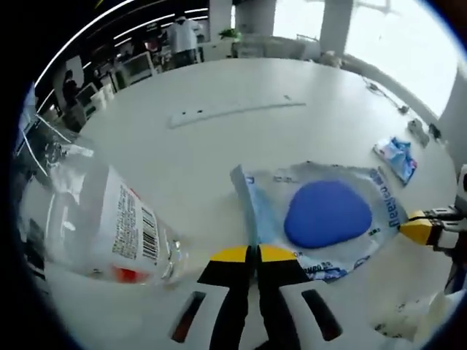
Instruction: Arrange the tabletop items into an orderly group along one side of the table until the central work area is clear of visible clutter.
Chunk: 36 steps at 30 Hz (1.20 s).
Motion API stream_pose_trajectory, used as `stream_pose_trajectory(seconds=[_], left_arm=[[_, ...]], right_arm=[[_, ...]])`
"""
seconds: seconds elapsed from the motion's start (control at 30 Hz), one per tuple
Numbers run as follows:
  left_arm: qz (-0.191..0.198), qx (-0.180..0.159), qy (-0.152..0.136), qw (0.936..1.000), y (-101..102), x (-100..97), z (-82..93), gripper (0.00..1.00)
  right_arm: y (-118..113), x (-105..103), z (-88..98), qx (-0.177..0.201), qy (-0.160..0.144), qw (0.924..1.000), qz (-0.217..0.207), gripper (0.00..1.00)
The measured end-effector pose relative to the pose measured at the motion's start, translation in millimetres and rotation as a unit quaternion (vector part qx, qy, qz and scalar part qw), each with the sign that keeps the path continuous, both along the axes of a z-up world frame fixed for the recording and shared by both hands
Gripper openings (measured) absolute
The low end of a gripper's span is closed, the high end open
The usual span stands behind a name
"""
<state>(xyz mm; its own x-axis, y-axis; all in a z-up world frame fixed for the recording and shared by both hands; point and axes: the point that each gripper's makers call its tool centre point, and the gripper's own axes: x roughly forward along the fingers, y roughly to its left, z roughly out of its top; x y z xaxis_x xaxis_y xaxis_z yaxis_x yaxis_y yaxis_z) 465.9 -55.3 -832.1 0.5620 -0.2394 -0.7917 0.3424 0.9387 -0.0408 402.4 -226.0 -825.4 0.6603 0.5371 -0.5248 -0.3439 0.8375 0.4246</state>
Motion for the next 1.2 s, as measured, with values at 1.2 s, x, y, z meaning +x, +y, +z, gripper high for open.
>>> stream_pose_trajectory(seconds=[1.2], left_arm=[[-0.021,-0.054,-0.033,0.9978,-57,-1.9,24.2,0.0]], right_arm=[[-67,43,15.5,-0.177,-0.07,0.981,0.035,0.0]])
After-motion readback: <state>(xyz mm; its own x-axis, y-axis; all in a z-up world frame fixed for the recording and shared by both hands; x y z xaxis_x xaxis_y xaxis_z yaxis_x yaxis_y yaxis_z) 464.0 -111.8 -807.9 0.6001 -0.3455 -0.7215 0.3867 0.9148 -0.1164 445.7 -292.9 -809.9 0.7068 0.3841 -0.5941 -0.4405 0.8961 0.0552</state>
